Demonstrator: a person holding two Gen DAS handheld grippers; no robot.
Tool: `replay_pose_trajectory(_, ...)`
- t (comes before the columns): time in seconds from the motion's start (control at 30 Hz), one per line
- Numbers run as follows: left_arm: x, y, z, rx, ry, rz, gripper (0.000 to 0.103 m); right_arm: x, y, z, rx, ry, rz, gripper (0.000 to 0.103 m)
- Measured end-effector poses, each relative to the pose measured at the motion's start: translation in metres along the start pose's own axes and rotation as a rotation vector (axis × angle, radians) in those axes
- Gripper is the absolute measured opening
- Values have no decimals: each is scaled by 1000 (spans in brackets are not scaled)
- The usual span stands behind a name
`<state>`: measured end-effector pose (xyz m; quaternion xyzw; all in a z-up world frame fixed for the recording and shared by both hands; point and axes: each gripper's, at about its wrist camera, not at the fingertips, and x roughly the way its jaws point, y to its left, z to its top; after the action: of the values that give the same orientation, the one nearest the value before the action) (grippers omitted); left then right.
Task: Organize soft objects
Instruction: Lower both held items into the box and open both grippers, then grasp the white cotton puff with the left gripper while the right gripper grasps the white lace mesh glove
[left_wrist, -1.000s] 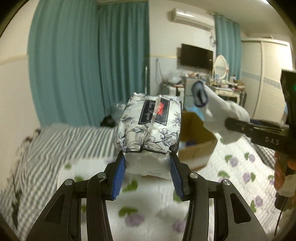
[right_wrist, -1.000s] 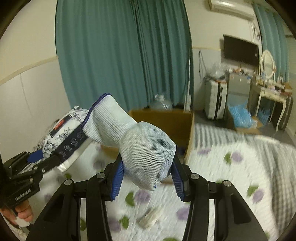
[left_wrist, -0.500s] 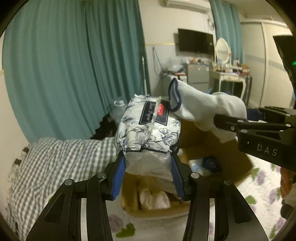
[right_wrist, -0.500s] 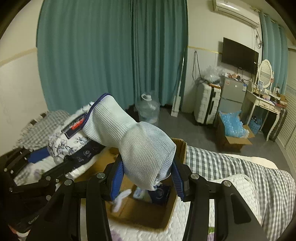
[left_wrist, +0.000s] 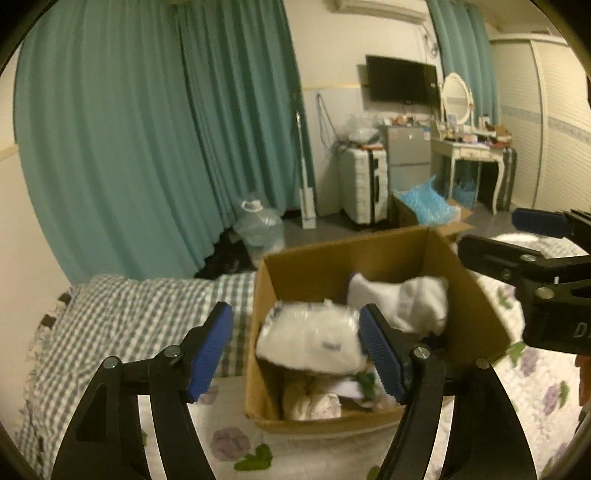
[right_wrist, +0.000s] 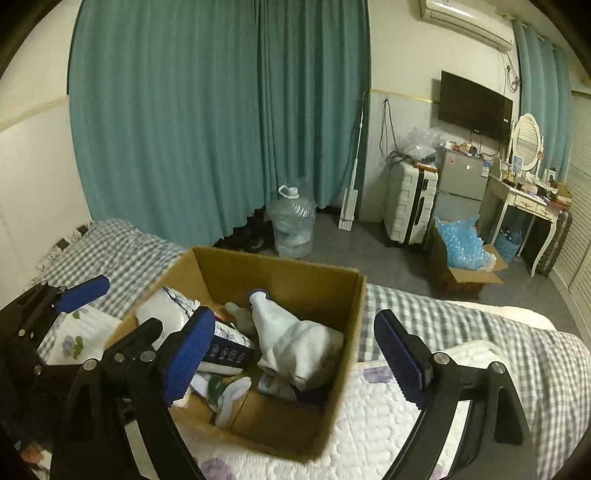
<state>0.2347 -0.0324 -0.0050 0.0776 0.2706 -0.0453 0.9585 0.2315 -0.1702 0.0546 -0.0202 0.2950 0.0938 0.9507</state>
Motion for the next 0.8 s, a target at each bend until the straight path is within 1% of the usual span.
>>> replay_pose_trajectory(0.1,-28,1,16,-4,-43,11,72,-34,-6,11,-6,-34,-20,92)
replay_pose_trajectory(0.17,-55,4,27,-17,-82,10,72,-63,-6,19,-15,-65,-33,93)
replay_pose_trajectory(0.23,-87,6,36,-31,-127,-4,73,-97,-6,28,-21,-102,-41,97)
replay_pose_trajectory(0.27,-99,8,40,-27,-145,-20,76,-112,-6,31,-25,-117,-40,98)
replay_pose_trajectory(0.3,-115,9,43,-23,-169,-20,86,-127,-5,33,-28,-131,-39,100)
replay_pose_trajectory(0.37,-148,11,46,-23,-231,-1,87,-157,-3,37,-38,-158,-43,101)
replay_pose_trajectory(0.4,-157,12,47,-23,-238,-8,87,-169,-1,38,-43,-167,-47,101)
replay_pose_trajectory(0.5,-183,23,48,-51,-242,-31,87,-201,7,38,-63,-172,-47,102)
replay_pose_trajectory(0.6,-199,32,42,-75,-206,-15,87,-225,20,32,-91,-169,-39,102)
replay_pose_trajectory(0.7,-204,41,23,-101,-157,-37,87,-234,30,18,-116,-160,-14,102)
replay_pose_trajectory(0.8,-195,41,-3,-121,-80,5,87,-228,40,-5,-134,-143,10,102)
